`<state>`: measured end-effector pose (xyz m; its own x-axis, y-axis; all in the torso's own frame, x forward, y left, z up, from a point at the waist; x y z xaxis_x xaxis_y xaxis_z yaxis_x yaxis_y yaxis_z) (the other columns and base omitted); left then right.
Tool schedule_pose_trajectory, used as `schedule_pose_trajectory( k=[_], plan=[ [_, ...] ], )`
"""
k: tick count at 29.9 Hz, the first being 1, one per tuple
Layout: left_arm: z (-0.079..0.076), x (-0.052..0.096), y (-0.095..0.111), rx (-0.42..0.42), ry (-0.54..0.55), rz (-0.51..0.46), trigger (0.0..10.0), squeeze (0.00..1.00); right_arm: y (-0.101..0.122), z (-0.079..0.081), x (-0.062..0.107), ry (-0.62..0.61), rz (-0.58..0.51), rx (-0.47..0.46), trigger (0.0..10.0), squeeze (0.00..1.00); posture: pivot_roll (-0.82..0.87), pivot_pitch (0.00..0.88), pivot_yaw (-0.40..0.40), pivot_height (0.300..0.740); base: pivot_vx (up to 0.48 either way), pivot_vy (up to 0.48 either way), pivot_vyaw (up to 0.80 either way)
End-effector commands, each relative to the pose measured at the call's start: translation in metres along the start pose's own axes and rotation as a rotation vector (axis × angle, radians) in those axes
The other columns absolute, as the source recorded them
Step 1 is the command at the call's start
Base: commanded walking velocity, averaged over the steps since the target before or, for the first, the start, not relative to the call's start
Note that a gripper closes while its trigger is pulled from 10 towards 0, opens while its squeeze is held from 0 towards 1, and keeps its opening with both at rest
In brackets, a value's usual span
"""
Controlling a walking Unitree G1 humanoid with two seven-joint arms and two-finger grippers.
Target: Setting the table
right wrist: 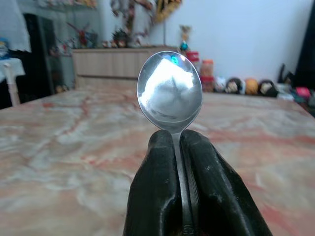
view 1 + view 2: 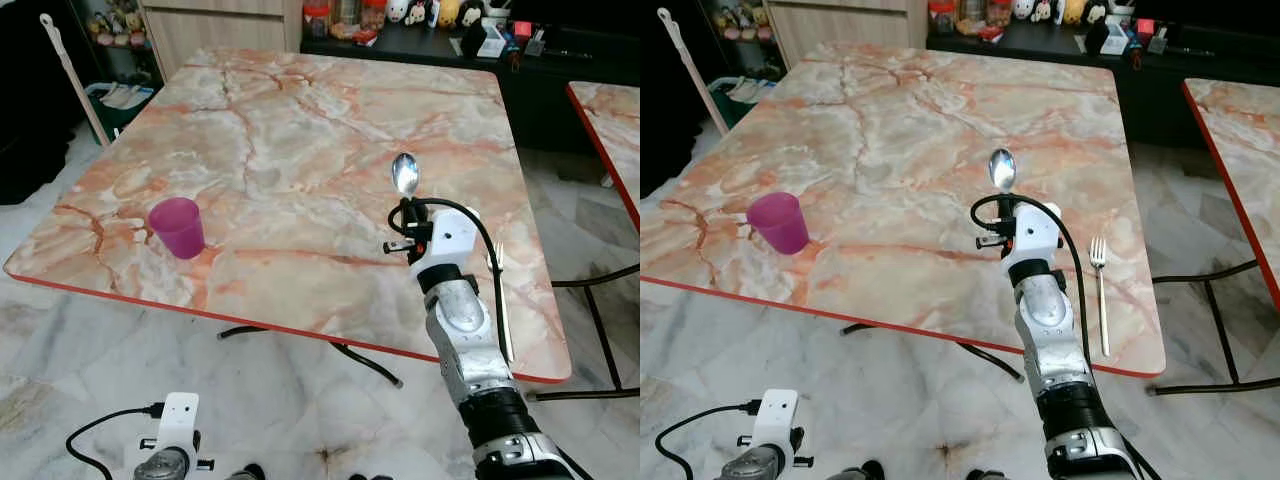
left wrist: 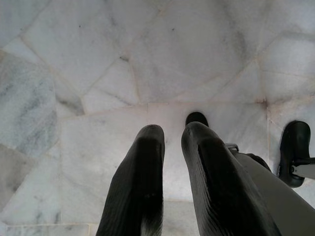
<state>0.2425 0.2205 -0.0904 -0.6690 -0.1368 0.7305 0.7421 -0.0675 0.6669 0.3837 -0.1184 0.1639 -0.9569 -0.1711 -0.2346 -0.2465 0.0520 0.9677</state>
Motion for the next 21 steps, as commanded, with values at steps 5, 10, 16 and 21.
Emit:
schedule_pose_trajectory(
  k=[5, 10, 16, 21],
  plan=[
    [0.003, 0.002, -0.010, 0.015, 0.013, 0.023, 10.0, 0.00, 0.011, 0.004, -0.001, 0.022, -0.056, 0.006, 10.0, 0.00, 0.03, 0.143, -0.029, 0.740, 0.000, -0.096, 0.00],
    [0.005, 0.002, -0.012, 0.014, 0.020, 0.027, 10.0, 0.00, 0.014, 0.003, -0.003, 0.022, -0.068, -0.004, 10.0, 0.00, 0.03, 0.140, -0.029, 0.740, 0.000, -0.097, 0.00],
    [0.007, 0.003, -0.016, 0.012, 0.025, 0.034, 10.0, 0.00, 0.012, 0.004, -0.001, 0.026, -0.066, -0.016, 10.0, 0.00, 0.03, 0.132, -0.027, 0.740, 0.000, -0.120, 0.00],
    [0.009, 0.004, -0.018, 0.010, 0.029, 0.040, 10.0, 0.00, 0.011, 0.002, -0.002, 0.013, -0.059, -0.012, 10.0, 0.00, 0.03, 0.123, -0.025, 0.740, 0.000, -0.296, 0.00]
  ],
)
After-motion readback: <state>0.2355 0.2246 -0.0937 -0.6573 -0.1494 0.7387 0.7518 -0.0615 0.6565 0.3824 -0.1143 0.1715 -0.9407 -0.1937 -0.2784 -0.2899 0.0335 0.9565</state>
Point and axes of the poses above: a point about 5 cm out from each wrist's last joint towards the gripper, its own x axis pointing back from the gripper into the wrist, its own y axis along the axis of the wrist's last joint, z = x × y, the point moved 4 cm from there along -x, pointing out of the wrist towards the gripper
